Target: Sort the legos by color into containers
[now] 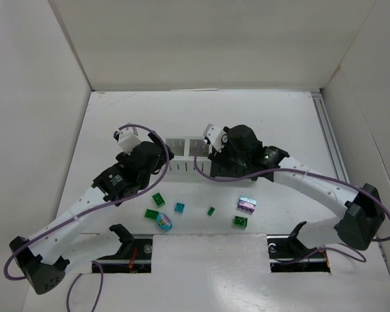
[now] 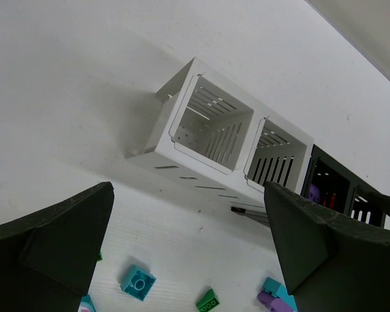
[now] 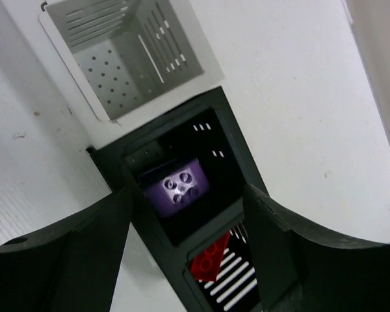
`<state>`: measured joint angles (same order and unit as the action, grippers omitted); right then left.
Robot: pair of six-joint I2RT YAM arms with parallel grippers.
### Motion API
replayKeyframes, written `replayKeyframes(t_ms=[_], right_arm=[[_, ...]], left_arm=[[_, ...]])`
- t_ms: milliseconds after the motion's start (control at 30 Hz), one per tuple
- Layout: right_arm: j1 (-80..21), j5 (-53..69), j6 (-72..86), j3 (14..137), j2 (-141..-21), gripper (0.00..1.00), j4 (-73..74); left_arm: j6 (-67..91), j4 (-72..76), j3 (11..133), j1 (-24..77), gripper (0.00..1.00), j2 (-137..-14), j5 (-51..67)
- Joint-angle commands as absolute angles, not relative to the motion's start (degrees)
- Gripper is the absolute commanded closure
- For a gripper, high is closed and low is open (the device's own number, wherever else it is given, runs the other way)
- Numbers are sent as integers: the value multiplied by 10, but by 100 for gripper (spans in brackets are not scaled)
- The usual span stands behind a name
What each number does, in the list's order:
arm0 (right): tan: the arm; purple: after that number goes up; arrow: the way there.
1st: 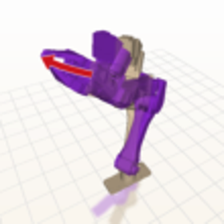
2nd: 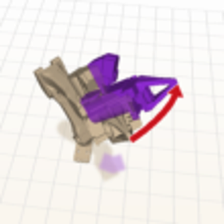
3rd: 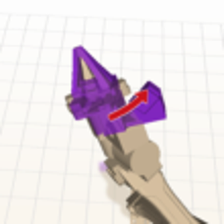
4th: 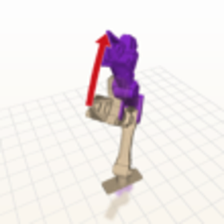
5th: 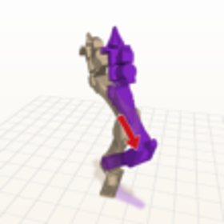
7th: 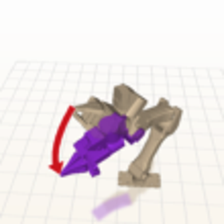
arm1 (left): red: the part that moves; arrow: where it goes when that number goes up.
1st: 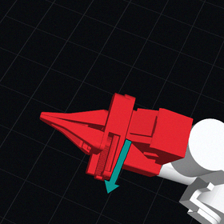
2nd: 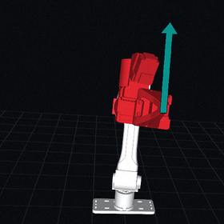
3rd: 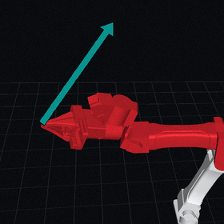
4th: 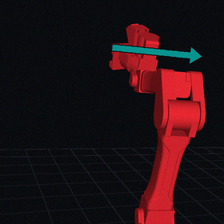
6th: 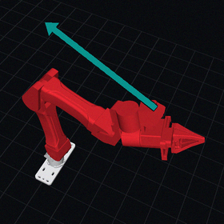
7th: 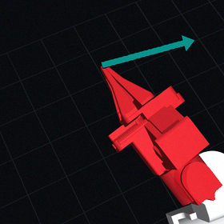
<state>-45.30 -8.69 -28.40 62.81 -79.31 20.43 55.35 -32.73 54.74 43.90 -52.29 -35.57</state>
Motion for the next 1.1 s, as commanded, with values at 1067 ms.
replayKeyframes(t_ms=[1067], right_arm=[[-549, -257, 548, 357, -604, 0, 352]], left_arm=[[425, -207, 465, 440, 0, -543, -192]])
